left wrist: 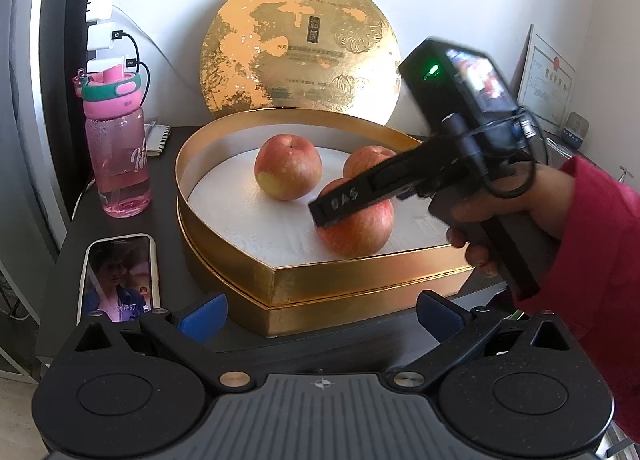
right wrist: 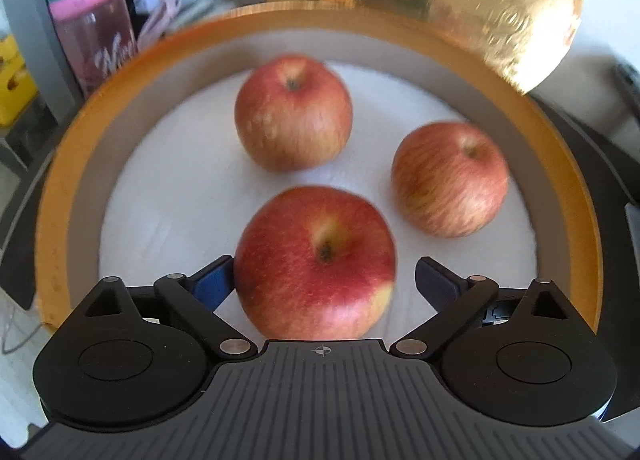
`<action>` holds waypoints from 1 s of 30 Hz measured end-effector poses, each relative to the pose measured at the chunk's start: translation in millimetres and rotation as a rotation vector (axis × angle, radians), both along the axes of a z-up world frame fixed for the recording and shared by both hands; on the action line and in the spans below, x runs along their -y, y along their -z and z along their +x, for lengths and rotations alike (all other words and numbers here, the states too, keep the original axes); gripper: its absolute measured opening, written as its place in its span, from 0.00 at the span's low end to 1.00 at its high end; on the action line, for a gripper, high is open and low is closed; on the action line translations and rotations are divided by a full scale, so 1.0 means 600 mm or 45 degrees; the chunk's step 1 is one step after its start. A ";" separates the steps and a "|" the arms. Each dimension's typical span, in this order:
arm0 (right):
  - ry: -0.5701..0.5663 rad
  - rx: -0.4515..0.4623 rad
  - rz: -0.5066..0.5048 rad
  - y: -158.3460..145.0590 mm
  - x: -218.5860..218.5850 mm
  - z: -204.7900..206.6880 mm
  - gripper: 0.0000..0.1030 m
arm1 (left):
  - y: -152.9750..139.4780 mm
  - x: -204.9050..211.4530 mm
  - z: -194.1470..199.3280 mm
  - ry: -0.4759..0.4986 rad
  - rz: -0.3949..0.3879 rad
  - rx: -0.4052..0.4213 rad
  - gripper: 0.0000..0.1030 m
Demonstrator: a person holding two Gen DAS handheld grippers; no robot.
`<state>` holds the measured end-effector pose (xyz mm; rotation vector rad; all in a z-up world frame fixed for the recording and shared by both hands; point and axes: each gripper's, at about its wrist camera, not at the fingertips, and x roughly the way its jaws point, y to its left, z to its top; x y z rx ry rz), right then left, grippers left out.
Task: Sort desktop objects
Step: 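Open the right tool to release the apple beside the other two, then withdraw the open right tool from the apples in the box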
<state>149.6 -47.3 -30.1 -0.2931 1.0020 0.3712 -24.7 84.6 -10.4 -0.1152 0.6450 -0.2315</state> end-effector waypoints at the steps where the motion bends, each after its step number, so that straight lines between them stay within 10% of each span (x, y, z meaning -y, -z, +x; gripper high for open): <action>1: 0.005 0.022 0.018 -0.009 0.004 -0.006 0.96 | 0.000 0.002 -0.001 0.002 0.002 0.001 0.99; 13: 0.085 0.221 0.307 -0.076 0.061 -0.065 0.88 | -0.001 0.031 -0.007 0.038 0.034 0.005 0.99; 30: 0.014 0.184 0.239 -0.032 0.059 -0.082 0.75 | 0.001 0.063 -0.010 0.049 0.084 -0.005 0.99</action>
